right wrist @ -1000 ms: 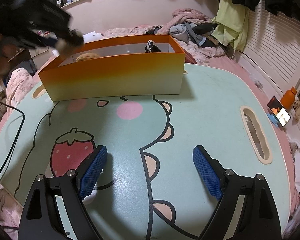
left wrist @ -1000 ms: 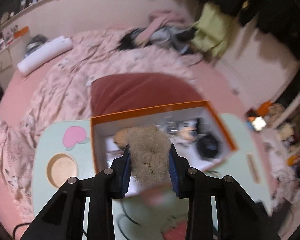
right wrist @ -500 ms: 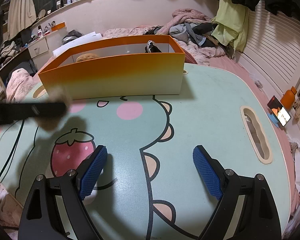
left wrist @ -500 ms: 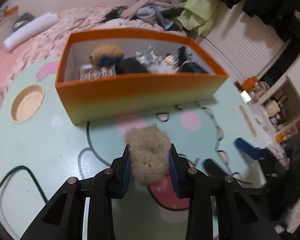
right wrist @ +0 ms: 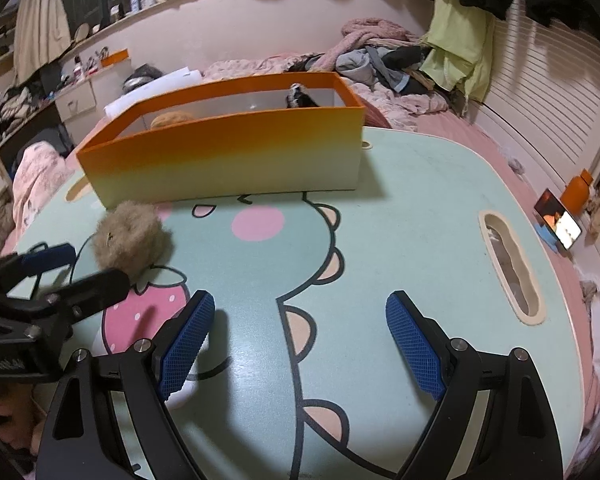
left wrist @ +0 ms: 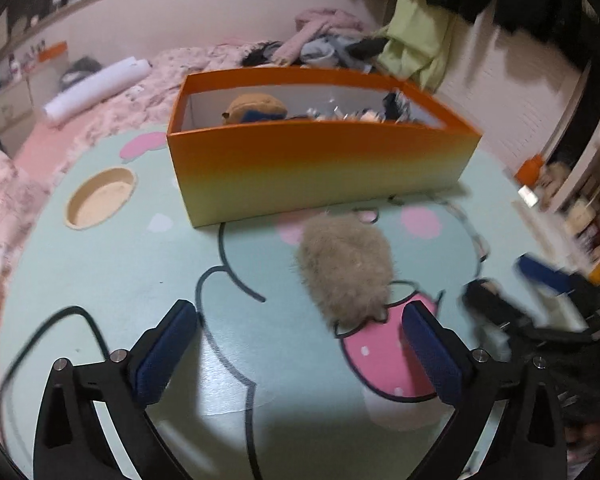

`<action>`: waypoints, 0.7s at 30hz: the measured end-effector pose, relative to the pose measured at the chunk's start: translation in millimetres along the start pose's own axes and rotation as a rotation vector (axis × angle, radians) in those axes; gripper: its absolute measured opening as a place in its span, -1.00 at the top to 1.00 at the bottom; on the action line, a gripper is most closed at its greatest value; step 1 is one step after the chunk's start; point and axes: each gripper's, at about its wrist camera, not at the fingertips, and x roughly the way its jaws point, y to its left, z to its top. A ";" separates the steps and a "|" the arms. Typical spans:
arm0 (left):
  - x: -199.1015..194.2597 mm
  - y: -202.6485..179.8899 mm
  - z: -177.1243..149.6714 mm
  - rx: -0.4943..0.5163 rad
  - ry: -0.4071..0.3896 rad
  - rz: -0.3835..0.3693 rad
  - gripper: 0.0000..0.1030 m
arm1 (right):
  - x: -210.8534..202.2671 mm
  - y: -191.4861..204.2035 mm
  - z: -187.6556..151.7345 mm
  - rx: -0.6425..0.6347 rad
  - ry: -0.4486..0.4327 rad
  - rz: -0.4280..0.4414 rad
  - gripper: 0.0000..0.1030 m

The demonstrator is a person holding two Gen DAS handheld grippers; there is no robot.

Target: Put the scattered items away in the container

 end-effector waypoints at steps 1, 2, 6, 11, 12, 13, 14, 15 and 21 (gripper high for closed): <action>2.2 -4.6 -0.5 0.018 0.012 0.027 -0.99 | -0.4 -2.3 0.7 0.005 0.004 -0.007 -0.70; 4.1 -8.9 0.4 0.035 0.020 0.047 -1.00 | -2.7 -5.3 1.7 0.009 0.006 -0.008 -0.70; 4.0 -7.0 1.1 0.035 0.021 0.045 -1.00 | -28.7 -14.4 27.0 0.001 -0.102 -0.028 -0.70; 4.2 -6.3 2.6 0.036 0.021 0.044 -1.00 | -50.1 -9.0 95.7 -0.033 -0.207 -0.011 -0.68; 4.2 -7.2 2.6 0.037 0.021 0.046 -1.00 | -44.5 -3.2 112.7 -0.054 -0.202 -0.013 -0.57; 4.2 -7.3 2.5 0.036 0.021 0.046 -1.00 | -35.4 2.7 128.4 -0.075 -0.184 -0.019 -0.50; 4.4 -6.2 2.9 0.036 0.021 0.045 -1.00 | -24.5 8.8 139.6 -0.091 -0.158 -0.024 -0.34; 4.2 -8.3 2.6 0.035 0.021 0.046 -1.00 | -10.9 14.1 148.9 -0.104 -0.124 -0.025 -0.22; 4.0 -9.5 2.2 0.034 0.021 0.046 -1.00 | 67.9 24.5 168.2 -0.120 0.032 -0.075 0.03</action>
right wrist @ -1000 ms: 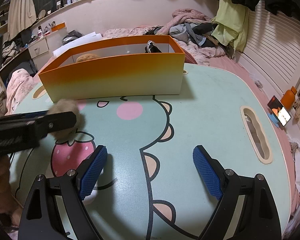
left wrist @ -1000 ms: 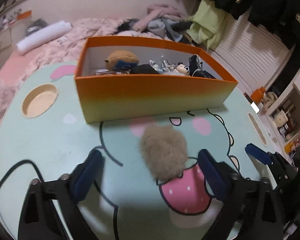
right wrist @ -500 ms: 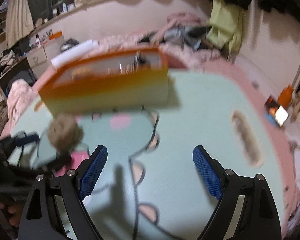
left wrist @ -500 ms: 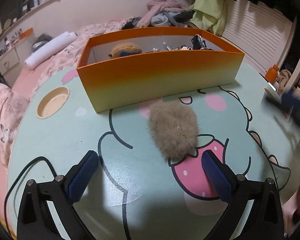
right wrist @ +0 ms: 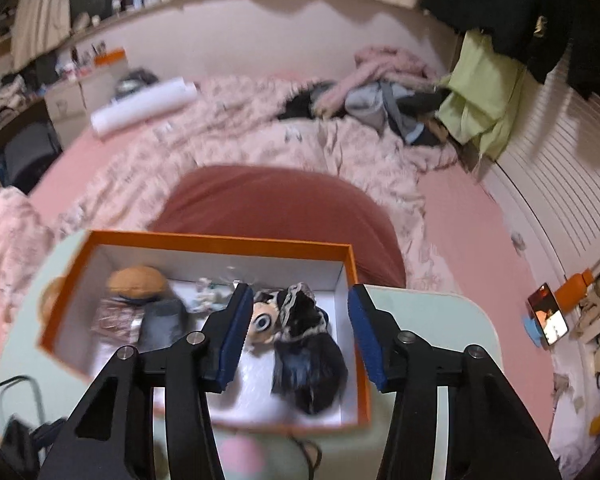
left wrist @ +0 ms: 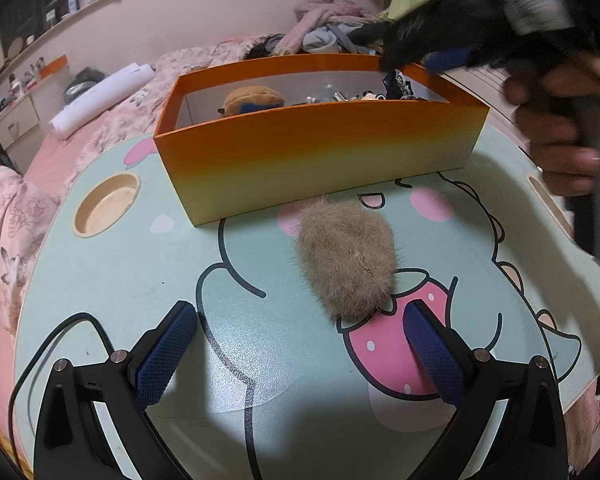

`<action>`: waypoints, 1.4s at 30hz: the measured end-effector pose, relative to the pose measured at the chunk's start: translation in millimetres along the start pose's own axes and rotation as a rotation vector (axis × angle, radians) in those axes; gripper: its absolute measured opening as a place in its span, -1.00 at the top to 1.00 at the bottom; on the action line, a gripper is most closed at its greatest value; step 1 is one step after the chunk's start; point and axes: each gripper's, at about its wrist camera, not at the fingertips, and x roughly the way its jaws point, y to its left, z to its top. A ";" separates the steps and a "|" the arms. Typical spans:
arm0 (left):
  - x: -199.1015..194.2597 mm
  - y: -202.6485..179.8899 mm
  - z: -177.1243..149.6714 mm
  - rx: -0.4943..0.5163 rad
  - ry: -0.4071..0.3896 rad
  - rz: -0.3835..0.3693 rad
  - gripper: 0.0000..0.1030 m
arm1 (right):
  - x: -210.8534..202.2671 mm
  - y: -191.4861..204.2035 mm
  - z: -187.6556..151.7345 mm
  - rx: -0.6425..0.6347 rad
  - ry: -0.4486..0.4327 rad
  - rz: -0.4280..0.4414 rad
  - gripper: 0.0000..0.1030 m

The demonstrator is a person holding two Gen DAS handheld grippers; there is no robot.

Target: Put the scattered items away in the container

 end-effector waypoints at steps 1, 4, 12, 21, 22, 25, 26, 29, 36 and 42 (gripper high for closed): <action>0.2 0.4 0.4 0.000 0.001 -0.001 -1.00 | 10.4 -1.5 -1.1 0.006 0.034 0.000 0.10; 1.1 -0.6 1.9 -0.002 0.002 -0.001 -1.00 | 25.6 -11.5 -7.1 0.052 0.097 0.016 0.71; 0.6 -3.4 0.4 -0.001 0.001 0.001 -1.00 | -25.8 -34.2 -2.4 0.091 -0.033 0.140 0.87; 0.3 -3.6 0.2 -0.002 0.000 0.002 -1.00 | -125.5 -42.0 -22.7 0.069 -0.186 0.304 0.87; 0.2 -3.9 -0.1 -0.003 0.000 0.002 -1.00 | -127.7 -41.1 -31.3 0.067 -0.183 0.320 0.87; 0.1 -4.6 -0.3 -0.004 0.000 0.003 -1.00 | -110.6 -36.1 -51.9 0.072 -0.111 0.352 0.87; 0.1 -4.5 -0.3 -0.004 0.000 0.003 -1.00 | -102.1 -34.6 -58.1 0.072 -0.078 0.347 0.85; 0.0 -4.6 -0.6 -0.004 0.000 0.003 -1.00 | -76.0 -28.6 -78.5 0.060 -0.015 0.350 0.81; 0.2 -4.3 -0.2 -0.004 0.000 0.002 -1.00 | -101.4 -32.8 -107.3 0.098 -0.200 0.315 -0.53; -0.2 -4.1 0.0 -0.004 0.000 0.002 -1.00 | -118.4 -23.6 -135.4 0.024 -0.230 0.257 -0.61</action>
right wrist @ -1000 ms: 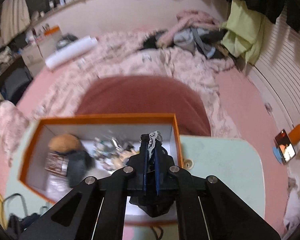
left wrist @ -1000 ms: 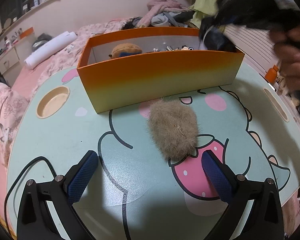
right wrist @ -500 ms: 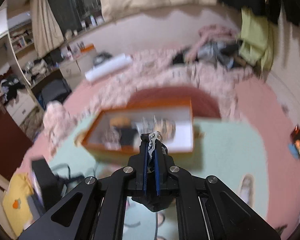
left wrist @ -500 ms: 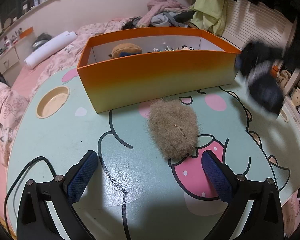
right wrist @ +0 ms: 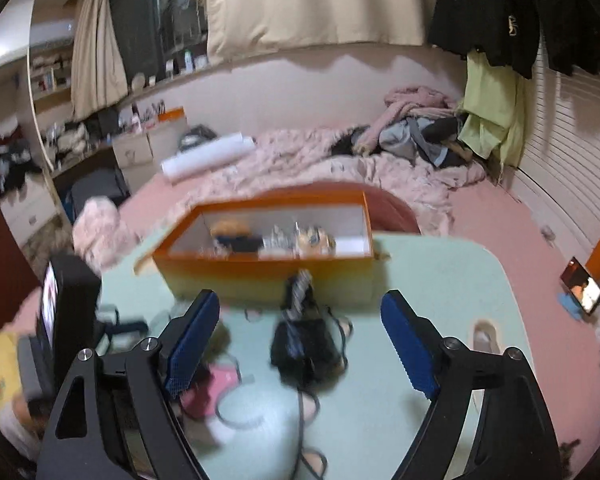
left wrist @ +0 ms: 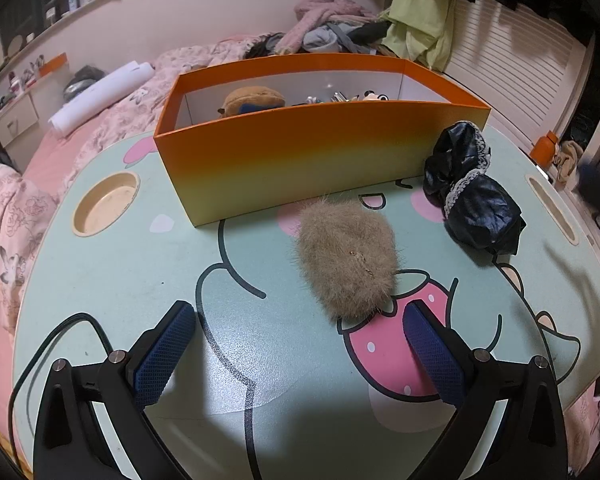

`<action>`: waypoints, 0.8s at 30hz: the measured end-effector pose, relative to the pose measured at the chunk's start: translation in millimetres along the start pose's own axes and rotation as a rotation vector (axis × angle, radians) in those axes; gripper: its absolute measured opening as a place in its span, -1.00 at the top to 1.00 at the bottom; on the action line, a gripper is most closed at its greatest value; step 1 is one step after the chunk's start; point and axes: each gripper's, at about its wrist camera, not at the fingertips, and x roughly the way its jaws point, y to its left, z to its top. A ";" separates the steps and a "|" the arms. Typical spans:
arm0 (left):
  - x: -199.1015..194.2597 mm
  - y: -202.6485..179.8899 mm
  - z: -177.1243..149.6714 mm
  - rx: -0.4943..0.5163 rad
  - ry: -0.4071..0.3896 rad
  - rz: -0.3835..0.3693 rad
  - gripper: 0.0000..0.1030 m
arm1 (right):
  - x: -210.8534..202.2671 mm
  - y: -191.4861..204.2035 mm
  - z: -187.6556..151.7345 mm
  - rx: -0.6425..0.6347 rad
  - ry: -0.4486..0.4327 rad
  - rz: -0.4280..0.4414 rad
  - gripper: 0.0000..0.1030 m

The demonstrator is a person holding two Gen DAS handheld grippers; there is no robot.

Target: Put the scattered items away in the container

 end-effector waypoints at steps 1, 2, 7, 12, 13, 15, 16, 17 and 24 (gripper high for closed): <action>-0.1 -0.1 0.0 0.000 0.000 0.000 -1.00 | 3.0 -0.6 -6.7 0.004 0.031 0.009 -0.61; 0.3 0.4 0.3 0.000 0.000 0.000 -1.00 | 7.0 -1.2 -13.3 0.012 0.065 0.021 -0.61; -0.4 -0.2 0.2 -0.001 0.000 0.001 -1.00 | 37.5 -2.5 -38.7 0.062 0.193 0.023 -0.61; -1.4 1.5 -0.7 0.003 -0.002 0.004 -1.00 | 48.8 7.8 -47.9 -0.018 0.211 -0.116 -0.63; -1.4 2.5 -1.2 0.003 -0.002 0.004 -1.00 | 49.8 9.9 -48.5 -0.033 0.213 -0.125 -0.63; -1.5 5.0 -1.5 -0.003 -0.003 0.008 -1.00 | 50.4 8.2 -49.8 -0.027 0.209 -0.132 -0.64; -0.9 6.9 -2.2 -0.011 -0.004 0.014 -1.00 | 50.5 6.5 -50.3 -0.021 0.206 -0.137 -0.64; -1.6 9.5 -2.2 -0.022 -0.006 0.018 -1.00 | 50.2 4.0 -51.1 -0.017 0.204 -0.139 -0.64; -29.0 23.6 2.9 -0.072 -0.115 0.008 -1.00 | 49.0 4.4 -53.7 -0.008 0.198 -0.138 -0.64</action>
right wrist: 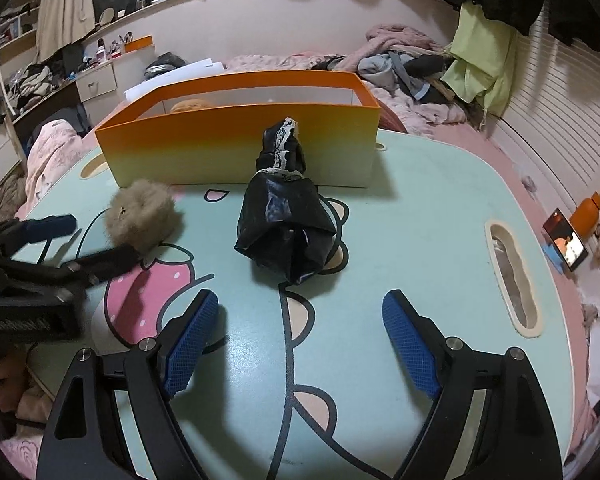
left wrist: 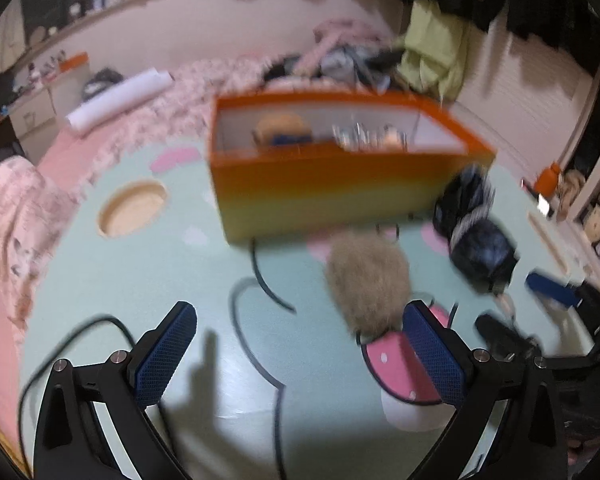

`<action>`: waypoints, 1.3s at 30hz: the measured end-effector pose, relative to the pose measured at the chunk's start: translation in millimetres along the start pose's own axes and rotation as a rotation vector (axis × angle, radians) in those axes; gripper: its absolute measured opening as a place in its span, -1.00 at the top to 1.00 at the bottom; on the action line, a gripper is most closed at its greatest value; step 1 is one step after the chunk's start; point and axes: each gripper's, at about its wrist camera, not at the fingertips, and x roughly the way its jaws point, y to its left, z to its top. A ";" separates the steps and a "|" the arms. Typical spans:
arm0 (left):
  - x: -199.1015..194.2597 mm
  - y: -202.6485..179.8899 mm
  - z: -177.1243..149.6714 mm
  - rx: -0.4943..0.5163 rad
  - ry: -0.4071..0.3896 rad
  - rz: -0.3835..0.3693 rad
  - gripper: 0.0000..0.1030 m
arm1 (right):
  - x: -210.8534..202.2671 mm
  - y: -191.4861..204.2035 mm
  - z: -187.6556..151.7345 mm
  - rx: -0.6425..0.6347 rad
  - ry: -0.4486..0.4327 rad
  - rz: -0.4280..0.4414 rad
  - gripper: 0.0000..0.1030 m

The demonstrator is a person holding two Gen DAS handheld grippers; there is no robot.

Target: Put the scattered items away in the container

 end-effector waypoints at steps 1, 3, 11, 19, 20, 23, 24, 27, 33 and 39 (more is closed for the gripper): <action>-6.6 1.8 4.8 0.001 -0.021 -0.006 -1.00 | 0.1 0.9 0.5 0.000 0.000 0.000 -0.64; -19.5 5.1 24.2 0.011 -0.050 -0.029 -1.00 | 0.1 1.2 0.3 0.001 0.000 0.001 -0.64; 8.0 1.8 131.4 0.075 0.034 -0.068 -0.51 | -2.2 0.2 0.4 0.009 -0.006 0.012 -0.64; 111.5 -6.2 155.8 -0.018 0.316 0.030 -0.27 | -2.9 -1.9 0.9 0.023 -0.014 0.027 -0.64; 117.5 -7.4 156.6 -0.022 0.319 0.077 -0.27 | -3.1 -2.1 0.7 0.025 -0.016 0.029 -0.64; 133.8 -10.1 154.8 -0.023 0.326 0.121 -0.29 | -4.0 -2.8 -0.1 0.033 -0.020 0.037 -0.64; 136.1 -9.4 155.8 -0.033 0.318 0.128 -0.29 | -4.3 -3.4 -0.5 0.035 -0.022 0.039 -0.64; 136.7 -11.5 158.7 -0.016 0.314 0.158 0.06 | -5.3 -3.9 -0.8 0.042 -0.026 0.044 -0.64; 106.0 -9.8 169.2 -0.027 0.236 0.056 0.14 | -5.1 -4.6 -0.5 0.046 -0.027 0.046 -0.64; 30.8 -23.2 165.2 0.020 0.097 -0.094 0.14 | -5.4 -4.2 -1.0 0.046 -0.028 0.047 -0.64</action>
